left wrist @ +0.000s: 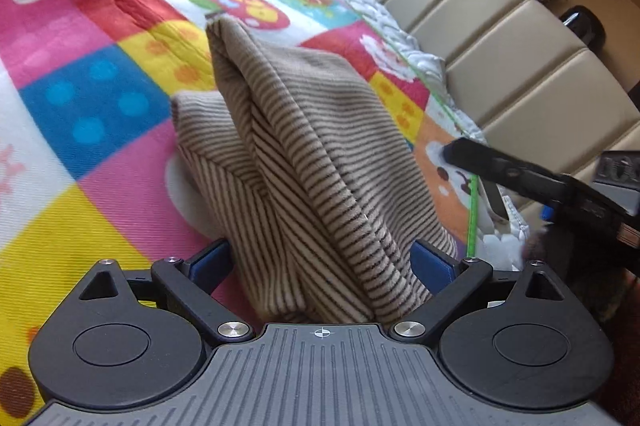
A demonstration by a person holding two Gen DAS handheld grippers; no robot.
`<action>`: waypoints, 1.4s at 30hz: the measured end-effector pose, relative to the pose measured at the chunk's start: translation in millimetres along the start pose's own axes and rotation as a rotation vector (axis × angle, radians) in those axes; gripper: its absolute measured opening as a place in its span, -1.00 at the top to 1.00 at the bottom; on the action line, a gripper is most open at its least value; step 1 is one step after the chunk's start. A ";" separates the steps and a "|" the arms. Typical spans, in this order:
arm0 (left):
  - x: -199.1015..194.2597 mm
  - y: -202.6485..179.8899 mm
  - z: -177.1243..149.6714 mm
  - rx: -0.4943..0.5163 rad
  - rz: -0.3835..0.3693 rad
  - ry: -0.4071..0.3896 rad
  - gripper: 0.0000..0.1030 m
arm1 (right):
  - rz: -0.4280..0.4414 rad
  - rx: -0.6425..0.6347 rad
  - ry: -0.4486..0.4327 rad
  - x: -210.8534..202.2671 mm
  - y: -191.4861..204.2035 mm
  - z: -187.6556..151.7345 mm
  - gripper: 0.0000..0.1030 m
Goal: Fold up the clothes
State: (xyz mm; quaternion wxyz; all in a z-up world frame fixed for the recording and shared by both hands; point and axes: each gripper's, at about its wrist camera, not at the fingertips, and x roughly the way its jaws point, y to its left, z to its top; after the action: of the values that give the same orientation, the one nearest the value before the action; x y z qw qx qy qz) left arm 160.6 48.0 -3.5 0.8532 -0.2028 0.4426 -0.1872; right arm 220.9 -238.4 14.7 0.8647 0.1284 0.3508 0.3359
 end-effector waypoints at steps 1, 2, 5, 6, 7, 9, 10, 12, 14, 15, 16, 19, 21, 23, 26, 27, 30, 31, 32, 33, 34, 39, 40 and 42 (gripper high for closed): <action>3.3 -0.7 -0.8 0.011 -0.003 0.002 -0.87 | -0.002 0.023 0.039 10.7 -6.6 -5.2 -0.58; 5.8 -0.9 -2.2 0.027 -0.003 -0.001 -0.82 | -0.001 0.033 0.067 20.1 -9.7 -11.9 -0.58; 11.2 1.8 -2.4 0.078 -0.012 -0.011 -0.61 | 0.040 0.051 0.073 33.3 -10.2 -28.1 -0.58; 12.1 4.3 -0.3 0.088 -0.029 -0.014 -0.57 | 0.055 0.056 0.062 33.5 -10.0 -29.4 -0.54; 13.4 6.1 2.8 0.100 -0.045 -0.014 -0.52 | 0.062 0.059 0.052 33.9 -10.7 -29.6 -0.51; 20.2 7.6 12.7 0.131 -0.063 -0.008 -0.50 | 0.058 0.067 0.031 35.8 -13.0 -28.5 -0.42; 24.6 8.2 19.1 0.148 -0.071 -0.008 -0.48 | 0.049 0.074 0.018 36.5 -14.7 -27.0 -0.40; 36.5 8.2 36.4 0.179 -0.084 -0.013 -0.46 | 0.029 0.087 -0.015 36.5 -20.0 -22.6 -0.30; 52.6 3.2 60.7 0.223 -0.094 -0.037 -0.41 | -0.004 0.110 -0.061 37.2 -30.6 -13.1 -0.25; 61.6 -1.9 74.2 0.252 -0.102 -0.052 -0.37 | -0.024 0.128 -0.082 39.0 -37.9 -6.6 -0.21; 72.7 -8.6 89.7 0.288 -0.108 -0.067 -0.36 | -0.048 0.157 -0.106 41.4 -46.7 1.2 -0.21; 106.6 -22.0 127.6 0.396 -0.126 -0.131 -0.36 | -0.117 0.217 -0.196 48.5 -75.3 26.9 -0.19; 131.5 -19.8 145.9 0.422 -0.139 -0.161 -0.36 | -0.178 0.202 -0.227 57.7 -89.2 42.2 -0.19; 153.6 -13.5 155.2 0.416 -0.132 -0.158 -0.40 | -0.254 0.159 -0.198 72.0 -97.1 52.3 -0.19; 164.8 2.3 155.4 0.372 -0.181 -0.153 -0.53 | -0.293 0.083 -0.155 81.9 -94.4 57.7 -0.29; 163.2 6.7 154.8 0.355 -0.198 -0.157 -0.54 | -0.301 0.047 -0.144 82.2 -90.5 60.0 -0.35; 157.4 10.6 152.2 0.355 -0.192 -0.160 -0.58 | -0.391 -0.144 -0.152 72.2 -64.8 72.4 -0.39; 155.1 11.1 151.0 0.362 -0.185 -0.161 -0.59 | -0.418 -0.209 -0.170 68.6 -53.4 79.8 -0.39; 152.0 10.8 149.1 0.373 -0.177 -0.164 -0.59 | -0.433 -0.248 -0.184 67.4 -44.3 88.9 -0.38; 148.4 10.4 147.7 0.381 -0.170 -0.170 -0.59 | -0.441 -0.267 -0.190 69.0 -36.3 99.6 -0.28; 144.4 10.2 146.4 0.391 -0.164 -0.177 -0.59 | -0.432 -0.272 -0.185 74.2 -29.6 112.2 -0.20; 131.9 15.4 145.4 0.420 -0.141 -0.193 -0.61 | -0.390 -0.283 -0.055 140.3 -20.8 158.1 -0.02; 132.7 17.7 145.5 0.417 -0.137 -0.184 -0.61 | -0.399 -0.270 0.008 161.2 -26.6 161.5 -0.02; 132.8 21.7 145.7 0.415 -0.115 -0.180 -0.61 | -0.416 -0.246 0.109 197.3 -40.2 157.7 -0.05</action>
State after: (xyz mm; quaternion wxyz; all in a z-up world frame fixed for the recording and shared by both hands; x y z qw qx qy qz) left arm 356.2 26.3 -28.3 0.9005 -0.0637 0.3045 -0.3040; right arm 454.1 -133.7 7.3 0.9042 -0.0710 0.3722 0.1971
